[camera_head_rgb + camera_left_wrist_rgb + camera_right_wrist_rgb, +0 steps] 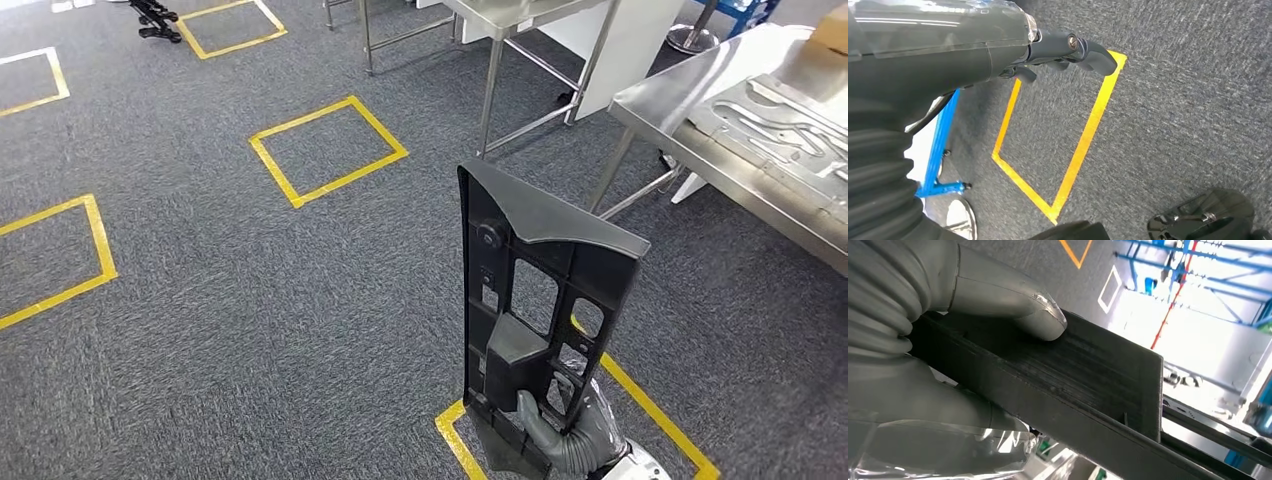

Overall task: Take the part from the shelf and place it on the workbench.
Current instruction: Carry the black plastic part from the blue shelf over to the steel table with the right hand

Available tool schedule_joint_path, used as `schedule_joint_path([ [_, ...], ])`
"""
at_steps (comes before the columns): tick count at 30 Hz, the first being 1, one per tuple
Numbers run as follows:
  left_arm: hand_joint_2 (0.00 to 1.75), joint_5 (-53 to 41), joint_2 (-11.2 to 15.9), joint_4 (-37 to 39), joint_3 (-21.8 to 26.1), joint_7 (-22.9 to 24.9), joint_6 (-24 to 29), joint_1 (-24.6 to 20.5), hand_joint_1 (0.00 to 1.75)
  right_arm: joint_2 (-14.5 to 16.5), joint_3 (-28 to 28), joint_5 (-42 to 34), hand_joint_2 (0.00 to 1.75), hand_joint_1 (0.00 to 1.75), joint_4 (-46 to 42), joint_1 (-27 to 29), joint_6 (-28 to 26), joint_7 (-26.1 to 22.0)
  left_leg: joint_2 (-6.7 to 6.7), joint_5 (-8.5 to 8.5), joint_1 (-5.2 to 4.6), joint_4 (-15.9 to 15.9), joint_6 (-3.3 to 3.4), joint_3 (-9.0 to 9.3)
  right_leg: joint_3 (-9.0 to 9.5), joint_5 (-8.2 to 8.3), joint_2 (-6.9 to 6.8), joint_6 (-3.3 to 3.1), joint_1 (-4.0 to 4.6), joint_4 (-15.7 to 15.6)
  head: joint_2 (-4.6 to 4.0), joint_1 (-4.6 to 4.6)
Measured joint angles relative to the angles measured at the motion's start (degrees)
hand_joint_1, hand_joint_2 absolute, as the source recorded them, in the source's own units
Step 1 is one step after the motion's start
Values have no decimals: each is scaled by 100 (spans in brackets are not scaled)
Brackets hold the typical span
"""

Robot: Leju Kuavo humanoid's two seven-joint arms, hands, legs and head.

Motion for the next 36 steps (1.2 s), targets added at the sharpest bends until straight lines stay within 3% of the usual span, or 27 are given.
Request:
schedule_joint_path([
  [2, 175, -7, -4, 0, 15, 16, -27, 2, 0, 0, -21, 19, 175, 175, -20, 31, -13, -8, 104, -35, -3, -2, -62, 38, -5, -17, 106, -61, 18, -29, 0, -1],
  [4, 175, -23, -12, -1, 31, -18, -36, 9, 0, 0, -34, 45, 175, 175, -49, 55, -24, -14, -11, -152, 20, 120, -129, 25, 4, -4, 233, -121, -4, -55, 0, -1],
  [6, 175, -44, -16, -2, 49, -108, -3, 6, 0, -1, -36, 60, 175, 175, -81, 63, -37, -19, -277, -476, 43, 667, -172, -206, 14, 6, 333, -175, -21, -72, 0, -1],
  [8, 175, -60, -19, -3, 68, -218, 50, -20, 0, -2, -36, 65, 175, 175, -88, 69, -48, -21, -388, -805, 46, 1455, -185, -560, 16, 1, 442, -201, -12, -68, 0, -1],
  [9, 175, -67, -20, -3, 75, -268, 72, -30, 0, -2, -35, 67, 175, 175, -88, 75, -53, -21, -400, -832, 46, 1672, -186, -659, 21, -1, 511, -204, -7, -65, 0, -1],
  [10, 175, -79, -20, -3, 80, -317, 92, -30, 0, -2, -35, 69, 175, 175, -87, 79, -58, -21, -411, -742, 46, 1682, -180, -668, 30, -3, 589, -203, -5, -61, 0, -1],
  [12, 175, -109, -20, -3, 81, -404, 135, 3, 0, -2, -34, 71, 175, 175, -89, 80, -67, -21, -504, -290, 52, 1062, -147, -422, 51, -12, 753, -190, -8, -51, 0, -1],
  [13, 175, -122, -19, -3, 81, -446, 157, 23, 0, -2, -34, 71, 175, 175, -90, 80, -72, -21, -622, -106, 55, 688, -126, -277, 51, -15, 824, -173, -5, -40, 0, -1],
  [15, 175, -147, -19, -3, 81, -510, 187, 49, 0, -2, -34, 72, 175, 175, -96, 80, -84, -21, -806, 13, 64, 191, -89, -96, -5, -4, 947, -117, -10, -10, 0, -1],
  [17, 175, -168, -21, -3, 83, -537, 197, 48, 0, 8, -34, 74, 175, 175, -101, 96, -93, -22, -797, -26, 60, 82, -39, -61, -72, 33, 1051, -38, -26, -12, 0, -1],
  [18, 175, -173, -28, -3, 83, -542, 197, 46, 0, 15, -35, 75, 175, 175, -104, 110, -95, -22, -743, -6, 65, 65, 1, -55, -86, 36, 1037, -6, -31, -10, 0, -1],
  [20, 175, -182, -43, -3, 83, -527, 180, 47, 0, 31, -41, 75, 175, 175, -111, 118, -98, -22, -622, 32, 83, 1, 73, -31, -181, -98, 816, 39, -16, 191, 0, 1],
  [22, 175, -185, -49, -3, 83, -491, 153, 59, 0, 44, -48, 75, 175, 175, -116, 109, -99, -21, -488, 40, 75, -21, 111, -20, -487, -433, 523, 61, -19, 828, 0, 2],
  [23, 175, -185, -49, -3, 84, -465, 139, 62, 0, 50, -49, 75, 175, 175, -116, 109, -98, -21, -420, 36, 67, -20, 120, -21, -678, -590, 459, 72, -30, 1214, 0, 1],
  [24, 175, -184, -49, -3, 84, -440, 131, 65, 0, 55, -49, 75, 175, 175, -115, 113, -95, -20, -352, 28, 62, -19, 121, -19, -817, -663, 433, 83, -41, 1492, 0, 1],
  [25, 175, -182, -49, -3, 85, -416, 121, 68, 0, 58, -49, 75, 175, 175, -114, 120, -92, -20, -284, 17, 59, -18, 117, -11, -862, -630, 419, 91, -51, 1579, 0, 1],
  [26, 175, -180, -49, -3, 85, -395, 112, 71, 0, 59, -49, 75, 175, 175, -113, 127, -89, -19, -220, 3, 57, -17, 109, 4, -781, -491, 395, 95, -59, 1422, 0, 1],
  [28, 175, -179, -50, -3, 86, -368, 101, 81, 0, 59, -50, 75, 175, 175, -114, 144, -83, -20, -111, -37, 53, -17, 78, 55, -377, -137, 237, 78, -54, 664, 0, 1],
  [30, 175, -180, -50, -3, 89, -356, 96, 92, 0, 60, -51, 75, 175, 175, -121, 167, -75, -23, -26, -82, 27, -9, 25, 92, -81, 22, 85, 30, -15, 86, 0, 1],
  [31, 175, -181, -51, -3, 90, -354, 95, 96, 0, 60, -53, 75, 175, 175, -128, 182, -73, -26, 17, -99, 16, -8, -4, 105, -35, 15, 58, 4, 9, -18, 0, 1],
  [33, 175, -179, -56, -4, 93, -356, 96, 91, 0, 59, -58, 75, 175, 175, -147, 225, -68, -29, 77, -129, 12, -13, -68, 132, -48, 23, 174, -47, 15, -29, 0, 1],
  [35, 175, -174, -60, -5, 96, -366, 98, 86, 0, 59, -60, 74, 175, 175, -173, 258, -61, -33, -79, -276, 33, 164, -135, 90, -34, 35, 281, -109, -11, -60, 0, 1],
  [36, 175, -169, -61, -5, 98, -377, 104, 82, 0, 58, -60, 73, 175, 175, -185, 264, -56, -35, -206, -431, 44, 422, -161, -16, -24, 41, 328, -138, -25, -73, 0, 1],
])
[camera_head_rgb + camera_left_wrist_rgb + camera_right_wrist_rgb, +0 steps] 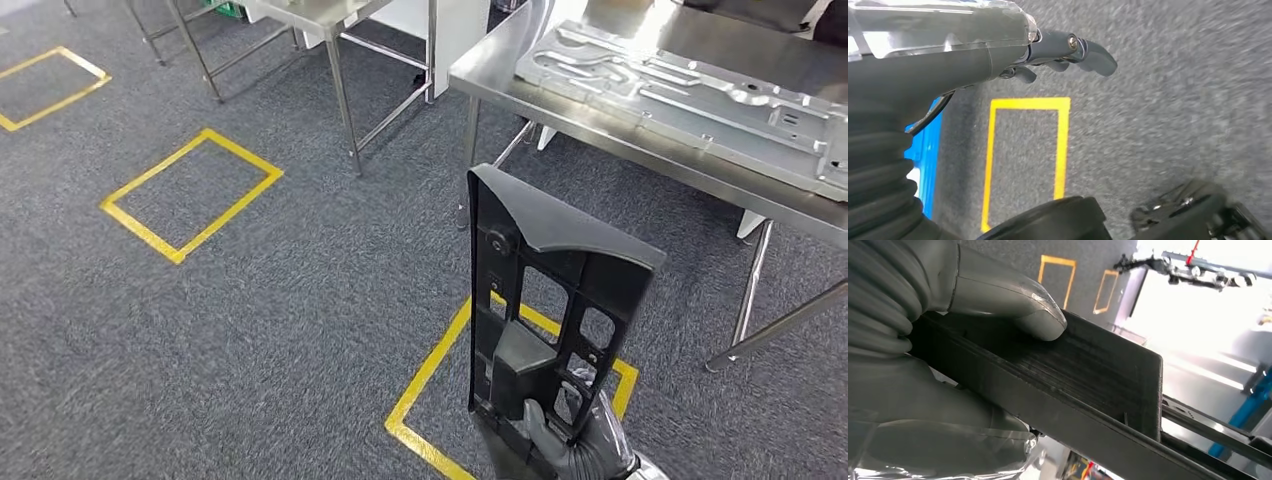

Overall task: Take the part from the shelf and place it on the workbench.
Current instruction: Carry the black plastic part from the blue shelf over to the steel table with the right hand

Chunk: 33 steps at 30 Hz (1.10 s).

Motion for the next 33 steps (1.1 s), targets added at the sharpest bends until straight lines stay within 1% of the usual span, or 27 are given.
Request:
schedule_joint_path([
  [1, 175, 8, -1, 0, 1, -12, 9, -12, 0, -2, 0, -1, 175, 175, -7, 2, 7, -2, -117, -189, 7, 370, -14, -162, 0, -2, 45, -21, 4, -1, 0, -1],
  [2, 175, 19, -1, 0, 3, -23, 19, -33, 0, -3, 0, -1, 175, 175, -8, 2, 15, -2, -171, -367, 8, 786, -23, -351, 0, -4, 94, -37, 10, 0, 0, -1],
  [3, 175, 30, -1, 0, 5, -32, 27, -55, 0, -5, 0, -1, 175, 175, -7, 7, 24, -2, -193, -472, 7, 1119, -26, -504, 4, -7, 151, -44, 16, 2, 0, -1],
  [4, 175, 41, -2, 0, 6, -36, 32, -70, 0, -6, 1, -1, 175, 175, -7, 10, 33, -1, -203, -466, 7, 1272, -23, -577, 9, -9, 219, -48, 20, 6, 0, -1],
  [5, 175, 47, -3, 0, 7, -34, 34, -76, 0, -6, 1, -1, 175, 175, -7, 12, 38, -1, -214, -342, 8, 1205, -13, -553, 17, -11, 296, -46, 22, 11, 0, 0],
  [6, 175, 49, -4, 0, 7, -29, 34, -67, 0, -6, 2, -1, 175, 175, -7, 12, 42, -1, -244, -125, 9, 923, 4, -438, 27, -13, 377, -42, 21, 18, 0, 1],
  [7, 175, 52, -5, 0, 9, -23, 35, -49, 0, -6, 2, -1, 175, 175, -7, 12, 44, -1, -334, 114, 11, 525, 26, -284, 30, -16, 452, -35, 18, 26, 0, 1],
  [8, 175, 56, -7, 0, 14, -18, 35, -31, 0, -6, 2, -1, 175, 175, -7, 8, 46, 0, -461, 285, 17, 164, 50, -148, 21, -16, 523, -18, 22, 42, 0, 1],
  [9, 175, 60, -11, 0, 20, -14, 37, -17, 0, -6, 2, -1, 175, 175, -7, 3, 49, 1, -573, 365, 22, -122, 73, -45, -5, -9, 589, 10, 20, 59, 0, 1],
  [10, 175, 65, -16, 0, 26, -14, 38, -9, 0, -6, 1, 0, 175, 175, -7, 1, 52, 2, -655, 374, 20, -272, 96, 1, -41, 6, 643, 45, 14, 69, 0, 1],
  [12, 175, 67, -35, 0, 31, -15, 41, -16, 0, 2, -2, 0, 175, 175, -7, 1, 61, 4, -618, 343, 18, -359, 151, 32, -98, 49, 751, 128, 5, 59, 0, 1],
  [13, 175, 68, -44, 0, 32, -18, 42, -21, 0, 8, -7, 0, 175, 175, -7, 7, 65, 4, -560, 367, 26, -380, 188, 41, -109, 49, 733, 158, 4, 64, 0, 1],
  [15, 175, 67, -62, 0, 36, -22, 45, -15, 0, 20, -17, -2, 175, 175, -5, -3, 74, 2, -426, 407, 50, -443, 258, 68, -235, -118, 492, 201, 19, 326, 0, 2],
  [17, 175, 67, -66, 0, 46, -21, 55, 8, 0, 31, -23, -3, 175, 175, 2, -19, 86, 0, -280, 411, 41, -460, 286, 75, -572, -470, 193, 237, 7, 1022, 0, 3],
  [18, 175, 67, -67, 0, 57, -18, 59, 17, 0, 37, -22, -3, 175, 175, 9, -22, 93, -1, -206, 404, 34, -458, 289, 75, -754, -608, 133, 256, -8, 1394, 0, 3],
  [19, 175, 67, -67, 0, 72, -14, 61, 22, 0, 43, -22, -3, 175, 175, 19, -20, 100, -1, -134, 395, 31, -457, 287, 80, -868, -653, 105, 271, -24, 1624, 0, 3],
  [20, 175, 67, -67, 0, 89, -8, 61, 26, 0, 46, -22, -3, 175, 175, 28, -17, 104, -1, -68, 382, 30, -456, 281, 90, -892, -603, 86, 282, -35, 1672, 0, 3],
  [21, 175, 62, -67, 0, 103, -2, 61, 29, 0, 46, -22, -5, 175, 175, 36, -13, 106, -2, -3, 366, 30, -455, 270, 110, -781, -443, 55, 286, -44, 1461, 0, 3],
  [22, 175, 56, -67, 0, 113, 4, 57, 32, 0, 46, -22, -10, 175, 175, 41, -6, 103, -5, 54, 345, 30, -455, 254, 139, -574, -229, -21, 280, -47, 1072, 0, 3],
  [24, 175, 37, -66, 0, 121, 17, 49, 38, 0, 47, -24, -23, 175, 175, 46, 6, 90, -16, 150, 294, 10, -449, 207, 186, -179, 33, -253, 236, -15, 322, 0, 3],
  [25, 175, 22, -64, 0, 123, 21, 45, 42, 0, 48, -24, -33, 175, 175, 48, 16, 72, -25, 191, 270, -5, -448, 179, 199, -87, 57, -325, 201, 10, 137, 0, 2],
  [26, 175, 8, -63, 0, 124, 24, 43, 44, 0, 48, -24, -47, 175, 175, 49, 31, 47, -32, 236, 249, -20, -448, 148, 209, -73, 24, -335, 168, 36, 89, 0, 2],
  [28, 175, -30, -62, 0, 126, 23, 43, 39, 0, 49, -23, -80, 175, 175, 46, 87, -20, -52, 332, 204, -30, -457, 85, 248, -84, 10, -215, 101, 49, 78, 0, 1],
  [29, 175, -42, -62, 0, 126, 18, 44, 37, 0, 49, -22, -93, 175, 175, 38, 120, -49, -62, 296, 156, -22, -421, 49, 259, -80, 10, -155, 73, 39, 65, 0, 1],
  [30, 175, -50, -61, 0, 127, 8, 46, 34, 0, 49, -20, -101, 175, 175, 27, 145, -73, -70, 195, 59, -12, -286, 17, 216, -73, 12, -97, 42, 25, 53, 0, 1],
  [32, 175, -52, -60, 0, 129, -26, 53, 16, 0, 44, -11, -107, 175, 175, 8, 173, -98, -81, -82, -272, 8, 359, -28, -70, -62, 11, 7, -9, 11, 44, 0, 1],
  [33, 175, -48, -60, -1, 131, -44, 56, -4, 0, 40, -4, -108, 175, 175, 6, 179, -105, -83, -160, -440, 9, 781, -37, -273, -58, 8, 62, -27, 16, 45, 0, 1],
])
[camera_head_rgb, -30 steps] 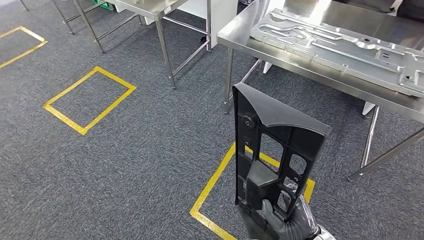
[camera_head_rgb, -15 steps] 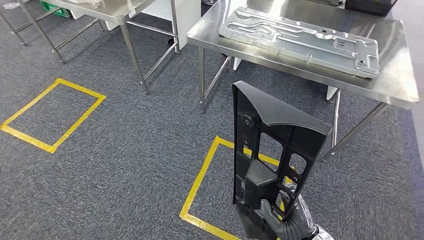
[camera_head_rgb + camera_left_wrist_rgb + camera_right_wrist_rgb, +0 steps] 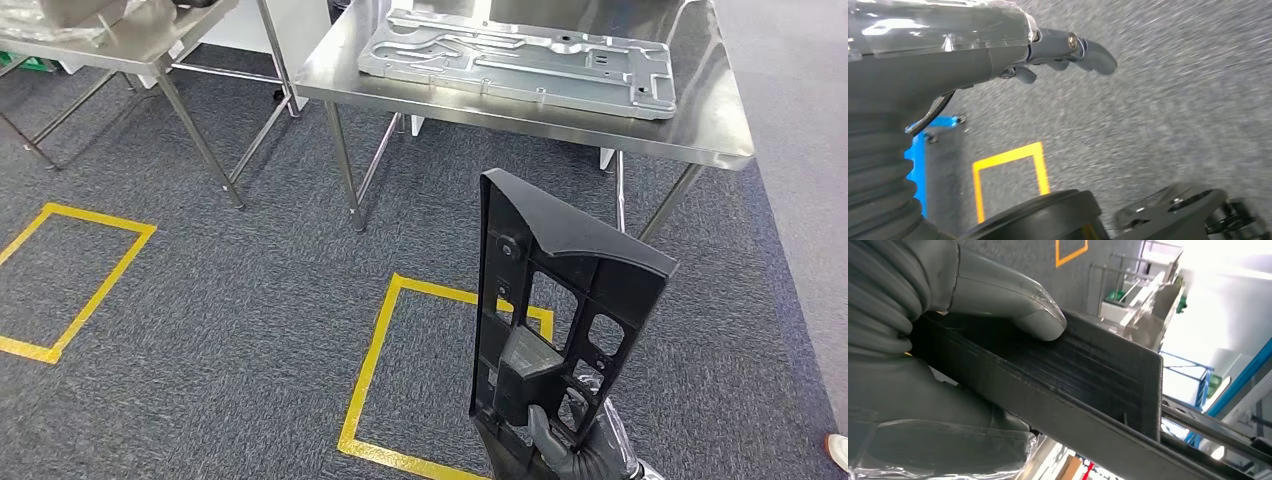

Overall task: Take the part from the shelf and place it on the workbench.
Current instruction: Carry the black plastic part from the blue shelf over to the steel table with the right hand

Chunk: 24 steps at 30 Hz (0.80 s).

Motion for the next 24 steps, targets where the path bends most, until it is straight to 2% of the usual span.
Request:
schedule_joint_path([
  [1, 175, 4, 0, -1, 1, -11, 3, -23, 0, -3, 9, 0, 175, 175, -1, 10, -5, -1, -30, -91, 0, 333, -3, -166, 8, -3, 61, -10, 6, 2, 0, 0],
  [2, 175, 8, 0, -1, 1, -19, 4, -39, 0, -5, 18, 1, 175, 175, 0, 21, -9, 2, -42, -67, 0, 484, 2, -253, 20, -7, 131, -14, 10, 4, 0, 0],
  [3, 175, 11, 0, -1, 1, -19, 5, -45, 0, -5, 29, 2, 175, 175, 0, 29, -13, 5, -56, 78, 0, 405, 17, -238, 36, -11, 208, -14, 14, 6, 0, 0],
  [4, 175, 8, 0, -1, 1, -16, 5, -38, 0, -5, 40, 3, 175, 175, -1, 34, -16, 9, -91, 313, 0, 117, 40, -137, 53, -15, 289, -10, 15, 10, 0, 0],
  [6, 175, 0, 4, 1, 1, -11, 5, -8, 0, -5, 56, 4, 175, 175, 0, 35, -24, 14, -332, 726, 3, -623, 111, 115, 47, -19, 438, 12, 16, 31, 0, 0],
  [7, 175, -4, 5, 1, 1, -13, 4, 3, 0, -5, 60, 4, 175, 175, 0, 35, -29, 16, -449, 809, 5, -891, 140, 194, 13, -10, 502, 40, 11, 49, 0, 0],
  [8, 175, -3, 6, 1, 1, -17, 3, 5, 0, -5, 62, 5, 175, 175, 1, 41, -34, 20, -532, 819, -3, -1024, 166, 221, -31, 9, 558, 77, -2, 56, 0, 0],
  [10, 175, -7, -2, 1, 1, -20, 1, -6, 0, -2, 64, 9, 175, 175, -2, 56, -43, 28, -490, 812, -9, -1118, 215, 238, -92, 56, 652, 165, -25, 44, 0, 0],
  [11, 175, -8, -7, 1, 1, -20, 4, -11, 0, 3, 66, 22, 175, 175, -5, 65, -49, 33, -442, 838, -3, -1153, 249, 255, -105, 49, 603, 197, -23, 52, 0, 1],
  [13, 175, -10, -15, 1, 2, -17, 17, -3, 0, 12, 69, 87, 175, 175, -10, 48, -61, 56, -335, 882, 33, -1224, 308, 294, -230, -136, 351, 236, -1, 330, 0, 2],
  [14, 175, -9, -14, 1, 2, -17, 25, 5, 0, 15, 70, 133, 175, 175, -10, 36, -65, 73, -283, 887, 31, -1236, 323, 302, -374, -310, 196, 252, -7, 644, 0, 2],
  [15, 175, -7, -12, 1, 3, -17, 31, 13, 0, 17, 74, 181, 175, 175, -8, 22, -67, 90, -238, 874, 28, -1238, 331, 299, -560, -490, 107, 270, -20, 1037, 0, 2],
  [16, 175, -5, -11, 1, 4, -19, 37, 18, 0, 19, 80, 223, 175, 175, -4, 15, -67, 105, -202, 857, 25, -1237, 331, 298, -728, -605, 62, 291, -39, 1384, 0, 2],
  [17, 175, -5, -10, 1, 4, -22, 45, 22, 0, 21, 88, 262, 175, 175, -1, 14, -67, 119, -173, 835, 25, -1237, 325, 305, -819, -620, 37, 311, -59, 1581, 0, 2],
  [18, 175, -5, -9, 1, 5, -25, 56, 25, 0, 21, 98, 294, 175, 175, 3, 12, -68, 131, -150, 808, 28, -1237, 315, 319, -797, -525, 24, 327, -78, 1555, 0, 2],
  [19, 175, -5, -9, 1, 5, -27, 69, 28, 0, 21, 106, 314, 175, 175, 4, 10, -69, 140, -133, 785, 33, -1237, 299, 348, -651, -345, 12, 339, -95, 1295, 0, 2],
  [20, 175, -5, -9, 1, 6, -29, 81, 30, 0, 21, 111, 326, 175, 175, 5, 7, -70, 146, -114, 757, 39, -1236, 279, 388, -422, -150, -4, 345, -109, 883, 0, 2],
  [21, 175, -6, -8, 1, 7, -29, 93, 32, 0, 21, 115, 331, 175, 175, 6, -3, -71, 150, -98, 725, 34, -1234, 251, 423, -201, -47, -21, 341, -103, 487, 0, 2],
  [22, 175, -7, -8, 1, 9, -30, 101, 35, 0, 21, 119, 331, 175, 175, 7, -13, -72, 151, -87, 694, 29, -1235, 217, 453, -38, -1, -30, 319, -92, 195, 0, 2],
  [23, 175, -8, -7, 1, 11, -31, 107, 38, 0, 21, 121, 332, 175, 175, 8, -21, -73, 152, -78, 666, 23, -1238, 181, 474, 50, -21, -35, 287, -74, 38, 0, 2],
  [24, 175, -8, -7, 1, 13, -33, 112, 40, 0, 21, 125, 332, 175, 175, 10, -26, -74, 152, -72, 644, 15, -1248, 144, 489, 67, -80, -32, 245, -49, 13, 0, 2],
])
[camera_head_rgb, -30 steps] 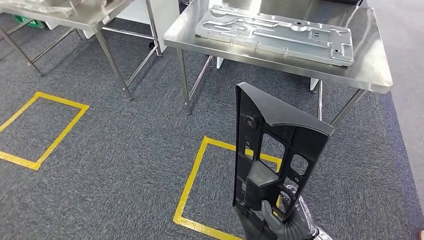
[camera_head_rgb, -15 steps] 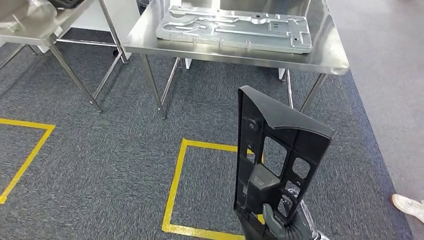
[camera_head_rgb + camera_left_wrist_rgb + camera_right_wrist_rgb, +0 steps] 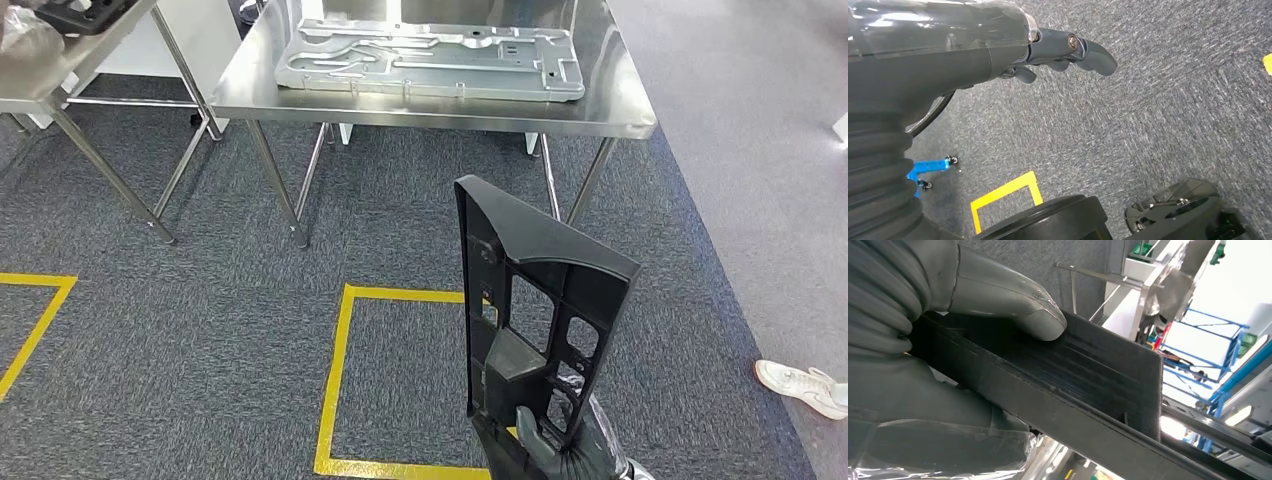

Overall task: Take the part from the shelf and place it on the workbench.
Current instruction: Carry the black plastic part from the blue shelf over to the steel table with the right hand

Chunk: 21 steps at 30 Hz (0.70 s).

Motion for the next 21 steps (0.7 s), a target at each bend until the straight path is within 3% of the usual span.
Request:
schedule_joint_path([
  [2, 175, -3, 0, -4, 5, -8, 10, -12, 0, 0, 8, 2, 175, 175, 0, 6, -4, -3, 6, -47, 12, -2, -68, 58, 41, -39, 20, -84, 0, -14, 0, 0],
  [4, 175, -5, 0, -11, 14, -16, 18, -16, 0, -1, 18, 4, 175, 175, -2, 4, -15, -13, 3, -181, 25, 305, -116, -38, 145, -94, 28, -167, -17, -43, 0, -2],
  [5, 175, -5, 0, -13, 20, -21, 19, -17, 0, -3, 22, 4, 175, 175, -3, 2, -25, -18, -1, -305, 31, 660, -129, -222, 202, -129, 24, -202, -16, -51, 0, -2],
  [7, 175, -2, 0, -14, 28, -27, 16, -62, 0, -9, 28, 4, 175, 175, -3, -1, -45, -22, -2, -551, 28, 1518, -144, -757, 304, -223, 19, -243, 7, -51, 0, -2],
  [8, 175, -1, 0, -14, 30, -28, 15, -91, 0, -11, 33, 4, 175, 175, -3, -1, -56, -22, -1, -550, 28, 1787, -142, -969, 367, -277, 24, -250, 21, -51, 0, -2],
  [9, 175, 1, 0, -14, 30, -25, 12, -113, 0, -10, 38, 4, 175, 175, -3, -2, -64, -22, -1, -416, 26, 1833, -129, -1080, 444, -336, 36, -254, 33, -51, 0, -2],
  [11, 175, 1, 0, -14, 31, -6, 3, -116, 0, -10, 50, 5, 175, 175, -5, -4, -75, -21, -6, 156, 8, 1295, -61, -1019, 636, -472, 72, -248, 56, -51, 0, -2],
  [13, 175, 4, 8, -11, 34, 12, -4, -92, 0, -10, 66, 10, 175, 175, -7, -11, -82, -14, -17, 536, -40, 768, 34, -853, 772, -580, 101, -206, 72, -63, 0, -2],
  [16, 175, 9, 13, -10, 39, 21, -7, -84, 0, -9, 82, 21, 175, 175, -11, -27, -89, -2, -16, 498, -103, 529, 135, -738, 814, -639, 103, -100, 57, -124, -1, -3],
  [18, 175, 3, 5, -14, 40, 32, -11, -87, 0, -7, 89, 28, 175, 175, -30, -35, -92, -1, -15, 416, -66, 290, 188, -598, 831, -685, 75, -53, 50, -143, -1, -2],
  [19, 175, 0, 3, -15, 42, 39, -13, -82, 0, -7, 91, 32, 175, 175, -39, -43, -95, -1, -14, 392, -36, 162, 207, -508, 771, -747, 63, -31, 51, -14, -1, -1],
  [21, 175, -4, -1, -17, 44, 52, -17, -59, 0, -3, 91, 34, 175, 175, -46, -53, -101, -2, -14, 358, -7, 36, 226, -383, 371, -963, 56, 13, 31, 641, 0, 1],
])
